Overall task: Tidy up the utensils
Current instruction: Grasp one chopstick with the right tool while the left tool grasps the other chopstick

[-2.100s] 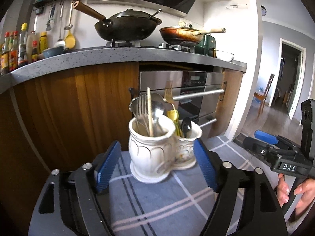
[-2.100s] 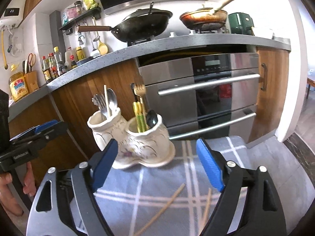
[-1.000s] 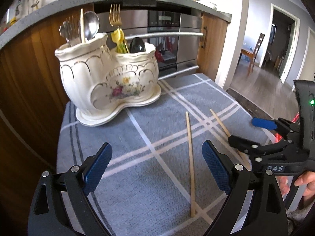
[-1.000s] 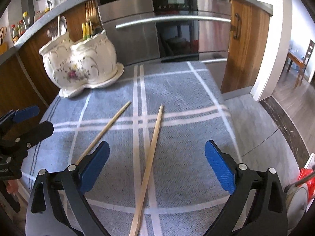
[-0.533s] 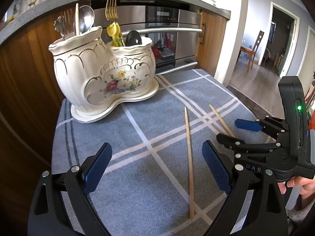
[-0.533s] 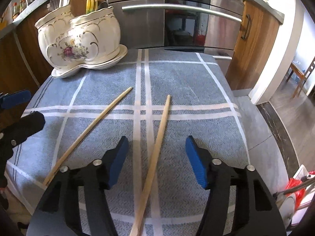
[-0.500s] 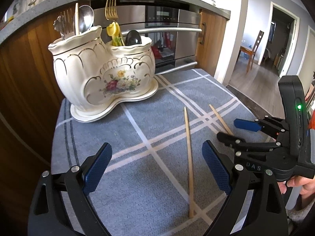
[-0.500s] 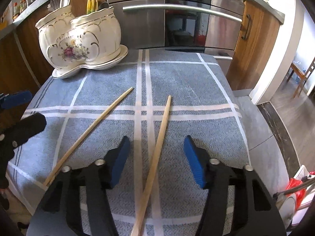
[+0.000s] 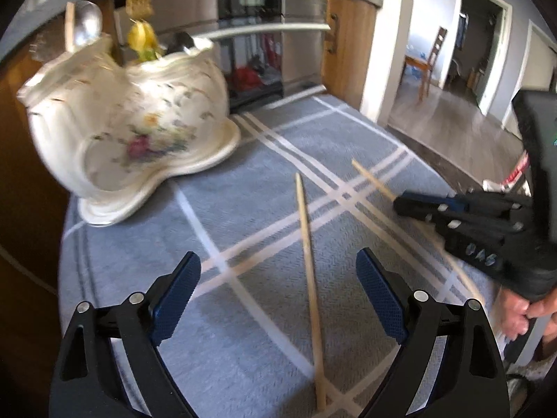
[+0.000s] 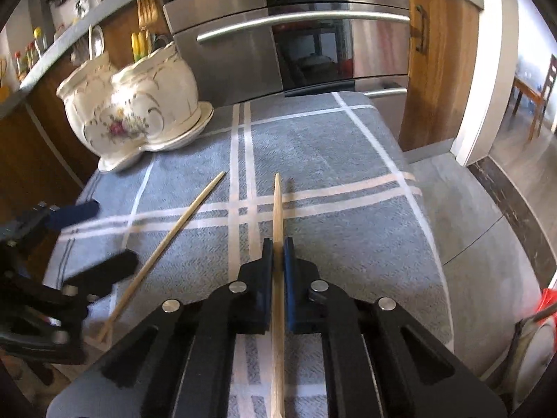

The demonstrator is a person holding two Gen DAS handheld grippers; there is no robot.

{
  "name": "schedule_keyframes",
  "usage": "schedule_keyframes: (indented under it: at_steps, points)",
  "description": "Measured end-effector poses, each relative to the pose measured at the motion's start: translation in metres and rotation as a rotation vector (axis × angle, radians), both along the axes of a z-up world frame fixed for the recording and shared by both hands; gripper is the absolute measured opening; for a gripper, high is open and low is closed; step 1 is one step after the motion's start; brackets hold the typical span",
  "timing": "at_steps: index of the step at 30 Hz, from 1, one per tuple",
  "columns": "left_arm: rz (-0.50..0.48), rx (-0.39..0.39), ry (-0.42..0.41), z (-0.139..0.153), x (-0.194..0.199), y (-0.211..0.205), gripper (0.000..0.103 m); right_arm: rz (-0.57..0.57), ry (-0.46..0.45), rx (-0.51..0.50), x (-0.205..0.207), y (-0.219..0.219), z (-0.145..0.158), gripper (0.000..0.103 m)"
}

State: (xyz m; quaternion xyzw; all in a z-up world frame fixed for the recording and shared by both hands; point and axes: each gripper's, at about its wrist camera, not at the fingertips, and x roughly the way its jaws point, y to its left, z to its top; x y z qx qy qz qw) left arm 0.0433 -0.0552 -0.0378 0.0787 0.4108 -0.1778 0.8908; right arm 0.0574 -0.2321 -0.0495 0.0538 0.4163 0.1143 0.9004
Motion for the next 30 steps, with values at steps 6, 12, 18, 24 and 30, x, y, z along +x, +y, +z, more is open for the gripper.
schedule_keyframes:
  at_steps: [6,12,18,24,30]
  points:
    - [-0.052,0.022,0.063,-0.014,0.01,-0.011,0.055,-0.018,-0.016,0.015,-0.003,-0.011,0.006,0.006]
    - [-0.095,0.091,0.031,-0.013,0.005,-0.022,0.022,-0.003,-0.038,-0.003,-0.006,-0.01,0.01,0.006]
    - [-0.107,0.099,0.033,-0.014,0.006,-0.025,0.006,0.014,-0.047,0.006,-0.008,-0.008,0.012,0.006]
    - [-0.09,0.027,0.011,-0.012,0.005,-0.013,0.005,0.021,-0.063,0.046,-0.009,-0.01,0.017,0.006]
    - [-0.068,-0.053,-0.063,0.018,-0.004,0.006,0.005,0.03,-0.104,0.078,-0.008,-0.007,0.032,0.006]
